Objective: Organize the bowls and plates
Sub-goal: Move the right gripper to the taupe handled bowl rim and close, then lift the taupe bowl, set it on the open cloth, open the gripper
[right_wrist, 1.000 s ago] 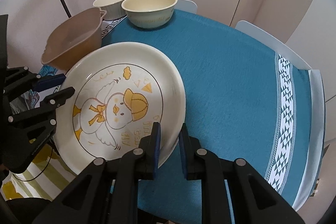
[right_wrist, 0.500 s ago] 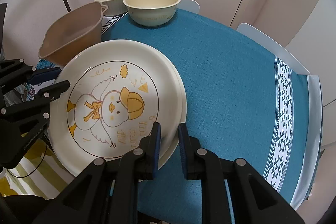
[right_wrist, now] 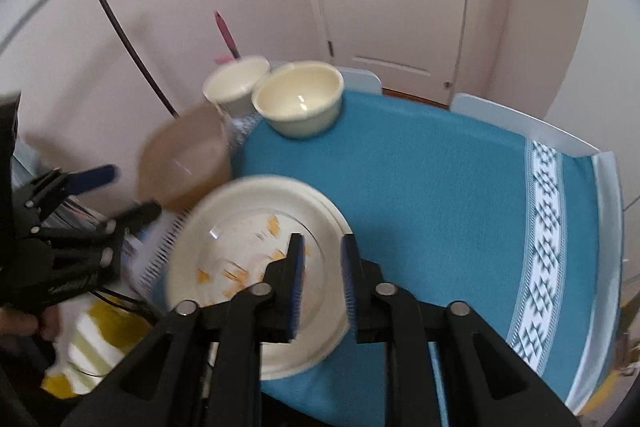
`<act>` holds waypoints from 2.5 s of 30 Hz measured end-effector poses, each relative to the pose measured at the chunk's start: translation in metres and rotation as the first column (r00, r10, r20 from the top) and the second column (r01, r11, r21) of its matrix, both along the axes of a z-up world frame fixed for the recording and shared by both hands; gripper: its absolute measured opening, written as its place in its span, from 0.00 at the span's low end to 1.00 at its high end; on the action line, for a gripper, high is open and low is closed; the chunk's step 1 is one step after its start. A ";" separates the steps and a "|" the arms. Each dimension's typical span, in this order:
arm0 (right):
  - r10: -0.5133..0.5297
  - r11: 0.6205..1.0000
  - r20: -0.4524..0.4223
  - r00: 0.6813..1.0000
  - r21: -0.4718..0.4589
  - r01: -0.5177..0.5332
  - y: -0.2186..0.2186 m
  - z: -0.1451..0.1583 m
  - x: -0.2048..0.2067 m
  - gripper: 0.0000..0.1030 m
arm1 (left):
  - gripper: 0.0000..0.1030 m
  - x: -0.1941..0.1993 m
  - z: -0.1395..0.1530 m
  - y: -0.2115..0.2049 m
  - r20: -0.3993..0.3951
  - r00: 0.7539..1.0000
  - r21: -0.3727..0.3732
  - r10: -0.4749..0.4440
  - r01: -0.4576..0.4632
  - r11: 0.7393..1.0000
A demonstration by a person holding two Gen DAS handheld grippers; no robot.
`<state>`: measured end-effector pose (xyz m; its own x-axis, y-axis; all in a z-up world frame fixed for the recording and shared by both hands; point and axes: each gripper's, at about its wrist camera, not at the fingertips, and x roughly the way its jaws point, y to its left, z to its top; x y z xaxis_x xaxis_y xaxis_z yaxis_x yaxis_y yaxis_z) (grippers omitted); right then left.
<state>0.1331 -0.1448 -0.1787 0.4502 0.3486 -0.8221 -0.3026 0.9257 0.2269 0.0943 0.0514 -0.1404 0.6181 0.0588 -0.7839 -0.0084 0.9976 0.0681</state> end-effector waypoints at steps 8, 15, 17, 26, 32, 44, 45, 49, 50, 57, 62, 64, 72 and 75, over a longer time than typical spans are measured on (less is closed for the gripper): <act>0.158 0.987 0.040 0.987 0.020 -0.158 0.020 0.028 0.044 1.00 | 1.00 0.003 0.005 0.053 -0.016 0.980 -0.124 0.199 -0.199 0.972; 0.342 0.940 -0.045 0.939 -0.006 -0.342 0.093 0.002 0.091 1.00 | 0.99 0.001 -0.038 0.109 -0.148 0.927 -0.273 0.343 -0.372 0.887; 0.381 0.924 -0.090 0.920 -0.012 -0.383 0.113 -0.013 0.103 1.00 | 0.99 0.004 -0.054 0.120 -0.188 0.914 -0.295 0.359 -0.401 0.867; 0.461 0.880 -0.268 0.846 0.011 -0.476 0.179 -0.086 0.144 0.74 | 0.65 0.035 -0.117 0.138 -0.329 0.874 -0.316 0.357 -0.458 0.831; 0.467 0.875 -0.314 0.826 0.030 -0.483 0.196 -0.113 0.160 0.56 | 0.41 0.051 -0.139 0.140 -0.377 0.869 -0.317 0.320 -0.446 0.837; 0.458 0.877 -0.327 0.827 0.014 -0.480 0.205 -0.122 0.151 0.13 | 0.11 0.068 -0.145 0.138 -0.371 0.890 -0.293 0.265 -0.383 0.876; 0.453 0.880 -0.323 0.831 0.013 -0.474 0.205 -0.121 0.150 0.13 | 0.11 0.069 -0.144 0.138 -0.364 0.893 -0.290 0.264 -0.378 0.879; 0.434 0.894 -0.296 0.851 0.022 -0.448 0.208 -0.115 0.144 0.13 | 0.11 0.069 -0.132 0.137 -0.329 0.910 -0.254 0.252 -0.342 0.905; 0.427 0.898 -0.286 0.858 0.025 -0.439 0.208 -0.111 0.142 0.13 | 0.11 0.069 -0.128 0.137 -0.321 0.914 -0.247 0.247 -0.333 0.910; 0.354 0.935 -0.218 0.909 0.054 -0.351 0.182 -0.074 0.123 0.13 | 0.11 0.070 -0.079 0.117 -0.235 0.955 -0.204 0.183 -0.232 0.951; 0.252 0.967 -0.158 0.955 0.075 -0.242 0.136 -0.040 0.100 0.13 | 0.11 0.069 -0.043 0.071 -0.170 0.981 -0.185 0.089 -0.121 0.975; 0.201 0.978 -0.142 0.969 0.085 -0.191 0.107 -0.029 0.087 0.13 | 0.11 0.066 -0.035 0.048 -0.157 0.986 -0.189 0.051 -0.081 0.979; 0.018 1.000 -0.102 0.995 -0.003 -0.019 -0.020 0.000 0.025 0.13 | 0.11 0.052 -0.029 -0.077 -0.156 0.976 -0.255 -0.151 0.108 0.961; -0.069 0.997 -0.105 0.992 -0.027 0.067 -0.074 0.002 0.001 0.13 | 0.11 0.046 -0.036 -0.129 -0.158 0.961 -0.279 -0.226 0.176 0.944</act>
<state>0.1345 -0.2188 -0.1764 0.3824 0.3001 -0.8739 -0.2140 0.9488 0.2322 0.1404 -0.0778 -0.1760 0.4378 -0.2726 -0.8568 0.1820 0.9601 -0.2125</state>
